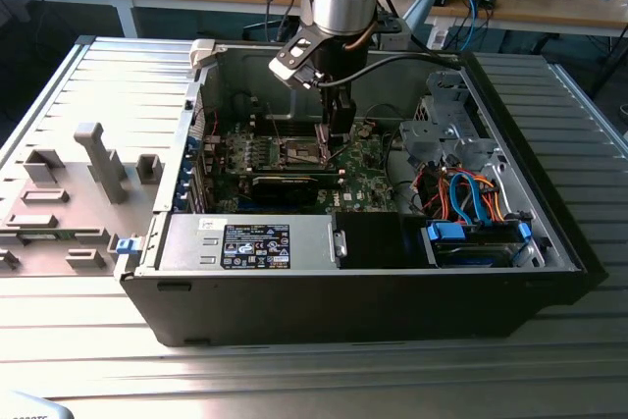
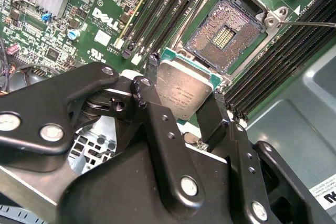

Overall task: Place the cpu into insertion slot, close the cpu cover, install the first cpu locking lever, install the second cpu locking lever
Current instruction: 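Place the cpu into insertion slot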

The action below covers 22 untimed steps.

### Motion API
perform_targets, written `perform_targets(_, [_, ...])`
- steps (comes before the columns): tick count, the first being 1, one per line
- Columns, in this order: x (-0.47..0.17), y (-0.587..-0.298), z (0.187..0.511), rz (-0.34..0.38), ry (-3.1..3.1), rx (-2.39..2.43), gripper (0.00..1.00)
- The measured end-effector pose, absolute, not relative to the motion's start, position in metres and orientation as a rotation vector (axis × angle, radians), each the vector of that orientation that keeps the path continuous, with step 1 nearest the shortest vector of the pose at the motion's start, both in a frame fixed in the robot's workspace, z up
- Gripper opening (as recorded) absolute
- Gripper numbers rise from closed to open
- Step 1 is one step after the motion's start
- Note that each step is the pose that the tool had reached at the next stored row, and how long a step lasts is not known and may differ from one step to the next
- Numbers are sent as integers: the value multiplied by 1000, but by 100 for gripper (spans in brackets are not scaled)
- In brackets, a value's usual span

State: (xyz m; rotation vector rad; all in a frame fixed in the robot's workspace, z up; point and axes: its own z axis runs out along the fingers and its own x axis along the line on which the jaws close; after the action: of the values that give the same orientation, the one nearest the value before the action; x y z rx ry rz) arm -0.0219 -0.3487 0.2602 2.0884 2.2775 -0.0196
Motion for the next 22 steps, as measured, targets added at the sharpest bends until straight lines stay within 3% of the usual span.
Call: perform_targets(22, [-24, -349, 258, -21, 2228, 2142, 54])
